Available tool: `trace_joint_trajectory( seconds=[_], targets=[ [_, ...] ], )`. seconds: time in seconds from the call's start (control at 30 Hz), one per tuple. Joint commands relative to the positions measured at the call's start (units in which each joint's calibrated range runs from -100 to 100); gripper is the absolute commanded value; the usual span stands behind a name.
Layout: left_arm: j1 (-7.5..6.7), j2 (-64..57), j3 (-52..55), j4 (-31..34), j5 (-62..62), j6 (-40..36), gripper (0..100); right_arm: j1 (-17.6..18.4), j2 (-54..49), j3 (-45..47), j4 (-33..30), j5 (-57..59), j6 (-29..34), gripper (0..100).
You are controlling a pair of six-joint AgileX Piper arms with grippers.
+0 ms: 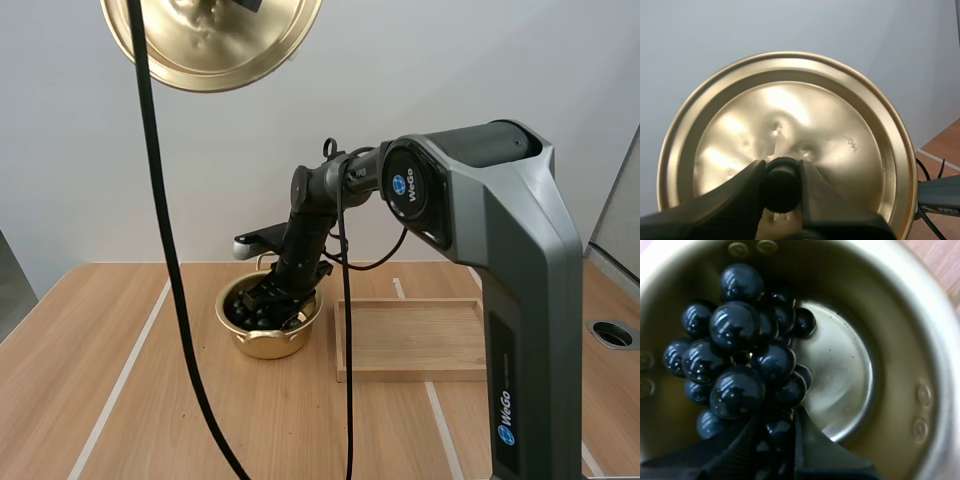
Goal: Open the pot, put the grape inside, and close it
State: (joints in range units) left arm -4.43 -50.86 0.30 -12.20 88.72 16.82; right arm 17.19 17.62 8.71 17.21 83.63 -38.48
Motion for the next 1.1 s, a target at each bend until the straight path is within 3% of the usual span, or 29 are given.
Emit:
trace_joint_trajectory(
  seconds=[0.0, 0.2, 0.27, 1.07],
  targets=[
    [-0.24, -0.28, -0.39, -0.42, -1.31, -0.62, 0, 0.06, 0.00, -0.04, -0.36, 2.45, 0.63, 4],
    [-0.24, -0.28, -0.39, -0.42, -1.31, -0.62, 0, 0.06, -1.40, -0.04, -0.36, 2.51, 0.34, 82],
    [-0.24, -0.28, -0.39, -0.42, -1.31, -0.62, 0, 0.06, -2.14, -0.04, -0.36, 2.37, 0.34, 96],
    [-0.24, -0.28, -0.39, 0.94, -3.32, -0.62, 0, -0.44, -18.61, -1.55, -2.93, 2.16, 0.54, 96]
  ],
)
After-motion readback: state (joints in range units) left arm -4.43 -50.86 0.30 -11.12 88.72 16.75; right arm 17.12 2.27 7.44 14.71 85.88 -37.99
